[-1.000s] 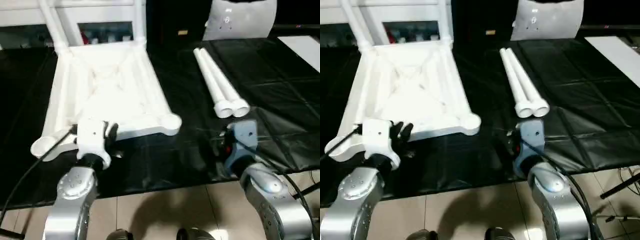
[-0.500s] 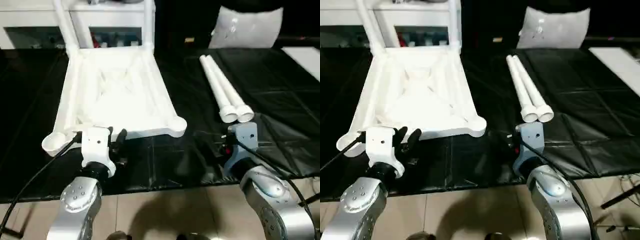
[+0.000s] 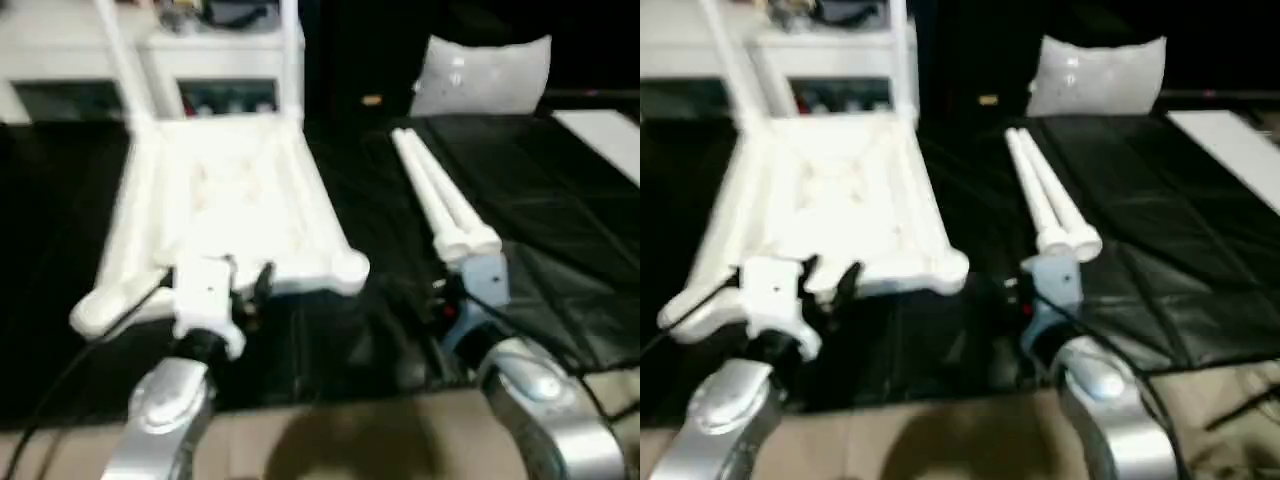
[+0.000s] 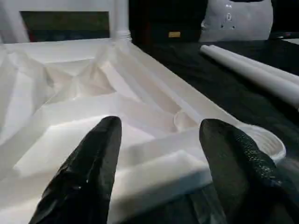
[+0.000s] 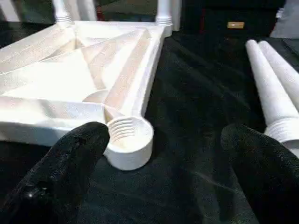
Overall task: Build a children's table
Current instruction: Rotate table base
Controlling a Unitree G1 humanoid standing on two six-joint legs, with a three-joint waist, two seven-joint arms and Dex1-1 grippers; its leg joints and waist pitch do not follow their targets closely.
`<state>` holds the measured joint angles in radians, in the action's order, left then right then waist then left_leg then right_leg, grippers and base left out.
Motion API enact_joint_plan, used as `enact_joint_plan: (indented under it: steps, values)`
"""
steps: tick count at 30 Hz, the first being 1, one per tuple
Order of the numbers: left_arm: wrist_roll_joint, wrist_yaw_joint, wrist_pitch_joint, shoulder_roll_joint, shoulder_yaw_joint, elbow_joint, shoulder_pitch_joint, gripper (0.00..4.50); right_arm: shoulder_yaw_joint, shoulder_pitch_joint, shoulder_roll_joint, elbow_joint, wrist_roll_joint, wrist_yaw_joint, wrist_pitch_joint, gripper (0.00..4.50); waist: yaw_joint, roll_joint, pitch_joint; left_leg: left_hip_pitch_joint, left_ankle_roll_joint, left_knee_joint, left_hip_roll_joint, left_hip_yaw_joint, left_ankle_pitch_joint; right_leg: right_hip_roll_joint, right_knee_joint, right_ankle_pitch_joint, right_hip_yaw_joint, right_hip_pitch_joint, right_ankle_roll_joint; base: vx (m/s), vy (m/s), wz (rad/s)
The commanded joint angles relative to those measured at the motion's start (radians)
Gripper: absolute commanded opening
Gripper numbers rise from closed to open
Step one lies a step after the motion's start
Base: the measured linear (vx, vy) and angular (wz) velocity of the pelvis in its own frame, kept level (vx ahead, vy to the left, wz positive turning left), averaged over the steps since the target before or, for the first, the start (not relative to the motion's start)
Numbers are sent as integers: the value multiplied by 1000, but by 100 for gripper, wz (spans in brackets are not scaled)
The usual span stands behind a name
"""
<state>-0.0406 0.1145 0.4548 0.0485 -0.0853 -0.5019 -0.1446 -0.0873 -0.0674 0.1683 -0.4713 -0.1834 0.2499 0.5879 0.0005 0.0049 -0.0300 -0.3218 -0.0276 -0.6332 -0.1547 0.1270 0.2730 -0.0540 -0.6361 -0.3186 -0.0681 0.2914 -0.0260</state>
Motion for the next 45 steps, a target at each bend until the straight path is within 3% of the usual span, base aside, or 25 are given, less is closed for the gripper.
enact_joint_plan:
  steps: [1, 3, 5, 6, 7, 8, 10, 11, 13, 14, 17, 20, 23, 24, 26, 28, 29, 30, 31, 32, 34, 35, 37, 41, 45]
  values:
    - [4, -3, -1, -6, -13, 8, 6, 329, 5, -11, 9, -21, 6, -1, -5, 450, -2, -3, 53, -18, 356, 43, -16, -19, -137, -68, 71, 224, 55, -52, -172, 115, 15, 4]
    - [3, -3, -2, -5, -14, 10, 5, 345, 2, -13, 11, -20, 8, -1, -8, 450, 22, -13, 55, -103, 268, 10, 9, -6, -110, -96, 110, 205, 96, -130, -166, 119, 15, 5]
    - [2, -2, 2, -3, -18, 8, 5, 367, -1, -10, 18, -20, 15, -1, -6, 450, 20, 9, 59, -80, 212, 34, -5, -20, -186, -42, 90, 235, 53, -120, -134, 124, 16, 4]
    - [2, -2, 3, -2, -19, 7, 5, 367, -4, -8, 23, -20, 19, -1, -5, 450, -4, 29, 65, 24, 274, 56, -44, -69, -302, 7, 38, 246, 5, -49, -87, 113, -7, 8]
    - [1, -3, 4, -1, -18, 7, 3, 370, -5, -2, 27, -12, 25, -4, -3, 450, -54, 33, 71, 158, 478, 70, -143, -183, -444, -11, -43, 15, -4, 108, -6, 155, -41, 5]
    - [1, -3, 4, -1, -18, 7, 3, 379, -5, -2, 27, -12, 25, -4, -3, 450, -48, 31, 75, 183, 545, 70, -181, -209, -485, -37, -69, -79, 11, 142, 35, 155, -41, 5]
    - [3, -5, 3, 0, -16, 7, 2, 409, -6, 4, 28, -7, 26, -4, -9, 450, -40, 12, 45, 98, 514, 93, -152, -126, -338, -61, -76, 11, 37, 136, 61, 65, -23, 4]
    - [2, -6, 3, 0, -15, 7, 3, 409, -7, 5, 28, -6, 25, -4, -10, 450, -17, -46, 37, 31, 319, 62, 6, -8, 39, -63, 67, 47, 87, 47, 4, 0, 0, 0]
    - [2, -8, 4, 0, -14, 7, 2, 415, -9, 6, 26, -5, 25, -7, -11, 450, 32, -50, 34, -64, 184, -75, 28, -30, 58, -200, 146, -283, 212, -85, -168, 23, -64, 0]
    - [2, -8, 4, 0, -14, 7, 2, 425, -10, 6, 26, -5, 25, -7, -11, 450, 40, -51, 31, -79, 144, -87, 23, -37, 26, -193, 144, -300, 202, -88, -198, 35, -66, -5]
    - [1, -9, 7, 1, -13, 7, 3, 439, -14, 6, 22, -10, 23, -12, -6, 450, 30, -13, -2, -58, 65, 13, -13, -33, -39, -109, 156, -397, 85, -42, -247, 54, -12, -11]
    - [-4, -12, 10, 1, -8, 7, 6, 439, -14, 5, 21, -14, 22, -15, -2, 450, -12, 29, 13, 56, 32, 117, -85, -81, 377, -17, 82, -281, 30, 14, -161, 68, 65, 4]
    - [4, -9, 11, 6, -12, 12, 12, 439, -6, 7, 21, -4, 22, -16, -8, 450, -52, 33, 35, 95, 279, 113, -90, -132, 127, -27, 18, 39, 18, 48, -110, 98, 46, 5]
    - [4, -9, 11, 7, -12, 12, 12, 439, -6, 7, 21, -4, 22, -16, -8, 450, -56, 16, 38, 72, 379, 91, -67, -114, 1, -45, 36, 104, 34, 33, -92, 120, 16, 4]
    - [5, -10, 14, 5, -14, 10, 17, 439, -4, 14, 22, 6, 25, -15, -14, 450, -17, -16, 48, -90, 347, 3, 41, -27, -106, -89, 106, 244, 111, -118, -116, 74, 3, 4]
    - [2, -6, 13, 10, -12, 10, 22, 439, -5, 23, 17, 13, 27, -16, -17, 450, 4, -10, 55, -114, 213, 12, 14, -37, -138, -70, 105, 276, 98, -142, -131, 80, 17, 5]
    - [2, -6, 13, 10, -12, 10, 22, 439, -5, 23, 17, 13, 27, -16, -17, 450, 6, 1, 59, -95, 200, 24, 13, -39, -171, -40, 90, 292, 77, -137, -127, 96, 21, 4]
    - [3, -6, 13, 15, -11, 10, 24, 439, -8, 25, 16, 14, 28, -19, -17, 450, -14, 28, 63, 17, 262, 57, -25, -85, -274, 11, 40, 278, 22, -56, -90, 156, -14, 9]
    - [3, -4, 14, 19, -10, 10, 25, 439, -9, 28, 13, 14, 28, -22, -16, 450, -49, 51, 76, 165, 473, 62, -109, -192, -428, 3, -46, 29, -3, 106, -5, 157, -39, 6]
    - [4, -3, 15, 24, -9, 9, 26, 439, -9, 32, 13, 14, 32, -29, -10, 450, -62, 39, 76, 174, 553, 66, -150, -220, -482, -20, -70, -74, 12, 137, 44, 157, -39, 6]
    - [4, 0, 18, 29, -9, 3, 24, 439, -1, 45, 10, 17, 41, -49, 13, 450, -32, 22, 39, 67, 506, 101, -115, -126, -309, -42, -83, 25, 33, 134, 88, 33, -15, 3]
    - [2, 7, 26, 36, -14, -7, 22, 439, 4, 73, 19, 31, 61, -66, 46, 450, -20, -13, 33, 37, 380, 81, -30, -49, -65, -51, 33, 110, 59, 92, 27, 0, 0, 0]
    - [-3, 17, 30, 43, -18, -13, 21, 439, 5, 99, 29, 45, 78, -76, 70, 450, 17, -49, 50, -54, 214, -47, 44, -49, 17, -182, 113, -67, 206, -45, -56, -6, -71, 0]
    - [-50, 98, 23, 90, -24, -22, 35, 439, 30, 229, 41, 142, 106, -115, 170, 450, 19, -14, 39, -53, 4, 49, -5, -63, -260, -68, 40, 306, 103, -5, -80, 1, -33, -3]
    - [-94, 227, 104, 196, -41, -27, 90, 439, 55, 416, 54, 353, 86, -115, 253, 450, -1, 18, 24, -18, -69, 76, -30, -62, 52, -62, 61, 65, 83, 25, -189, -41, 9, 0]
